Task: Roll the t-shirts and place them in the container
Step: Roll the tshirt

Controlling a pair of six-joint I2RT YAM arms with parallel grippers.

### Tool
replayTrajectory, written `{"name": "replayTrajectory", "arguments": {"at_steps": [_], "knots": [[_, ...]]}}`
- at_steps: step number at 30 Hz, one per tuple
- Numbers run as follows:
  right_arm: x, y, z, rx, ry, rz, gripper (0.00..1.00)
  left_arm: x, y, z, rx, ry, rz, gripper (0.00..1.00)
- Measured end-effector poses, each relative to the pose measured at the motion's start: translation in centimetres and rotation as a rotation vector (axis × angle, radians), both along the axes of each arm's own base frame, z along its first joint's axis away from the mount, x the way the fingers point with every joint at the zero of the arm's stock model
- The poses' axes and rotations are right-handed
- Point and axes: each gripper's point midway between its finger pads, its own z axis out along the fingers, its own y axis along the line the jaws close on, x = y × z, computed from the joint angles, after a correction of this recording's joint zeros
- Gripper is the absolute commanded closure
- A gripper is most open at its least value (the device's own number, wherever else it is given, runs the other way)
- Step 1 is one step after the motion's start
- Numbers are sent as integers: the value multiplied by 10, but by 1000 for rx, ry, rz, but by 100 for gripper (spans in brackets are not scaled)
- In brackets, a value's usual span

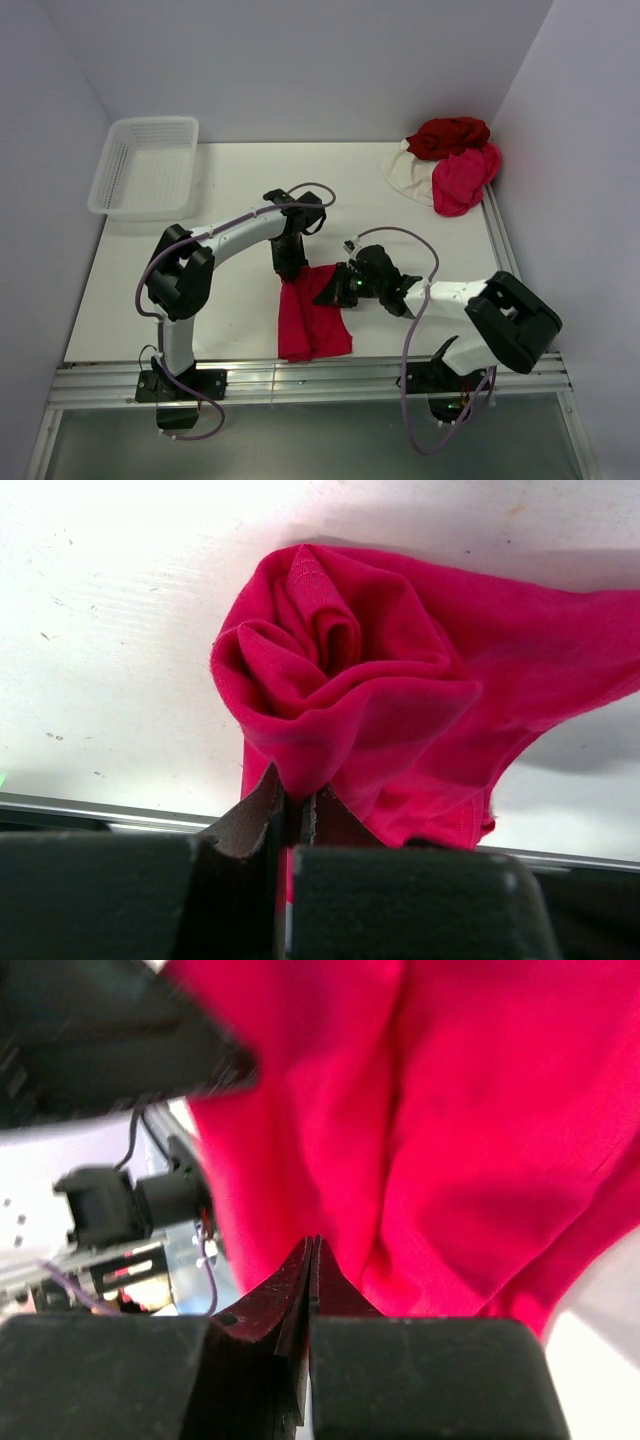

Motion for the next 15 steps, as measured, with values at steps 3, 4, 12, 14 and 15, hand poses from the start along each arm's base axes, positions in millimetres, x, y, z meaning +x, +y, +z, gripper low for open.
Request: {"name": "replayTrajectory", "arguments": {"at_steps": [3, 4, 12, 14, 15], "knots": [[13, 5, -6, -10, 26, -9, 100, 0, 0, 1, -2, -2, 0, 100], [16, 8, -7, -9, 29, -8, 100, 0, 0, 1, -2, -2, 0, 100], [47, 37, -5, 13, 39, -11, 100, 0, 0, 3, -4, -4, 0, 100], [53, 41, -8, 4, 41, -18, 100, 0, 0, 4, -6, -6, 0, 100], [56, 43, -10, 0, 43, -22, 100, 0, 0, 4, -7, -7, 0, 100]]}}
